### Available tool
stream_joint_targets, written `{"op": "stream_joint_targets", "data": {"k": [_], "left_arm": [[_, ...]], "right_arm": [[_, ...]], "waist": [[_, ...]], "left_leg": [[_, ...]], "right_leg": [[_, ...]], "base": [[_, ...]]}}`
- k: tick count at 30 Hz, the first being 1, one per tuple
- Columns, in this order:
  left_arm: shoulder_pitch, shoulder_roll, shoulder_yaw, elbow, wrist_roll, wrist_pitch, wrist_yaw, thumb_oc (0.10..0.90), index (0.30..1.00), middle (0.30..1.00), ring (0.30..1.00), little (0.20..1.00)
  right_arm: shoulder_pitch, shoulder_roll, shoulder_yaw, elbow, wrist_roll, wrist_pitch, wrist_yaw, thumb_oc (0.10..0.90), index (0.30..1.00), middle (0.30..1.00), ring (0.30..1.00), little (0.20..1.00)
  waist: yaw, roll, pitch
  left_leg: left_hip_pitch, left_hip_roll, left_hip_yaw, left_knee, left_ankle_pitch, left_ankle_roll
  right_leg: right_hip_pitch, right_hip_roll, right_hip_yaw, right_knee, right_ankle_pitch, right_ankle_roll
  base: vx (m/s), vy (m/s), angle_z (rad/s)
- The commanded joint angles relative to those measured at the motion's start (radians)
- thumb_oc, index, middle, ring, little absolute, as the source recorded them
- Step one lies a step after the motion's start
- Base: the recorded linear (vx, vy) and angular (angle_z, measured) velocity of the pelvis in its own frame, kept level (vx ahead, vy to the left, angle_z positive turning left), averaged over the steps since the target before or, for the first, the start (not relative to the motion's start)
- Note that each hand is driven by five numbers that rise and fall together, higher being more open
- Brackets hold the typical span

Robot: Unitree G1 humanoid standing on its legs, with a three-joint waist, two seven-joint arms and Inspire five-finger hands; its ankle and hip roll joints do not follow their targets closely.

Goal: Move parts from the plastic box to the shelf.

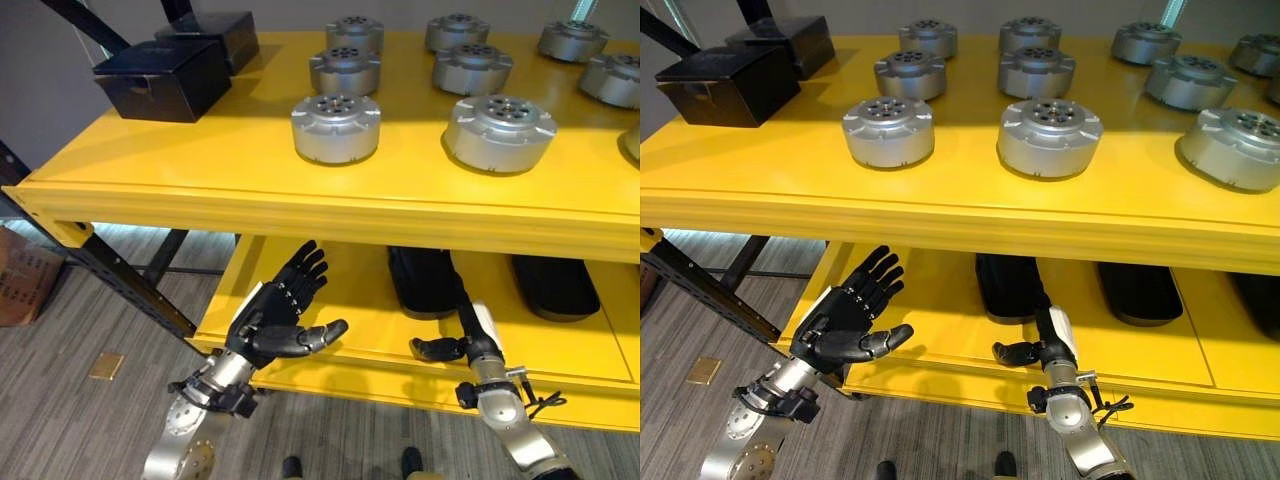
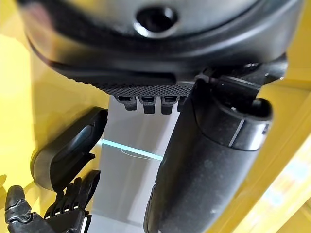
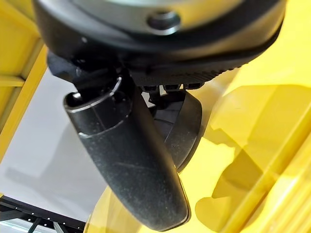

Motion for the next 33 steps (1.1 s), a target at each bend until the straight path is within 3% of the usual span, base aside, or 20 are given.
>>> {"op": "stream_joint_targets", "data": {"k": [1,17,33], "left_arm": [[-0.116,0.010,0.026,-0.066,-0.006,-0.076,-0.017,0.900,1.000,1.000,1.000,1.000],[-0.125,0.003,0.027,-0.066,0.003,-0.064,-0.019,0.900,1.000,1.000,1.000,1.000],[-0.127,0.006,0.020,-0.067,0.005,-0.068,-0.022,0.900,1.000,1.000,1.000,1.000]], "right_arm": [[-0.119,0.003,-0.021,-0.057,0.001,-0.085,-0.014,0.900,1.000,1.000,1.000,1.000],[-0.124,0.015,0.003,-0.077,0.056,-0.102,0.061,0.900,1.000,1.000,1.000,1.000],[-0.125,0.013,0.013,-0.108,0.028,-0.101,0.035,0.900,1.000,1.000,1.000,1.000]], "waist": [[0.003,-0.033,-0.001],[0.004,-0.034,-0.005],[0.003,-0.032,-0.002]], "left_leg": [[0.023,-0.020,0.007,-0.002,-0.085,0.048],[0.022,-0.020,0.010,-0.003,-0.083,0.045],[0.019,-0.020,0.012,-0.003,-0.084,0.046]], "right_leg": [[0.035,-0.024,-0.058,0.093,-0.155,-0.017],[0.040,-0.024,-0.061,0.080,-0.149,-0.016],[0.035,-0.025,-0.058,0.079,-0.147,-0.014]], "base": [[-0.05,0.010,0.00],[0.00,0.000,0.00],[0.00,0.000,0.00]]}}
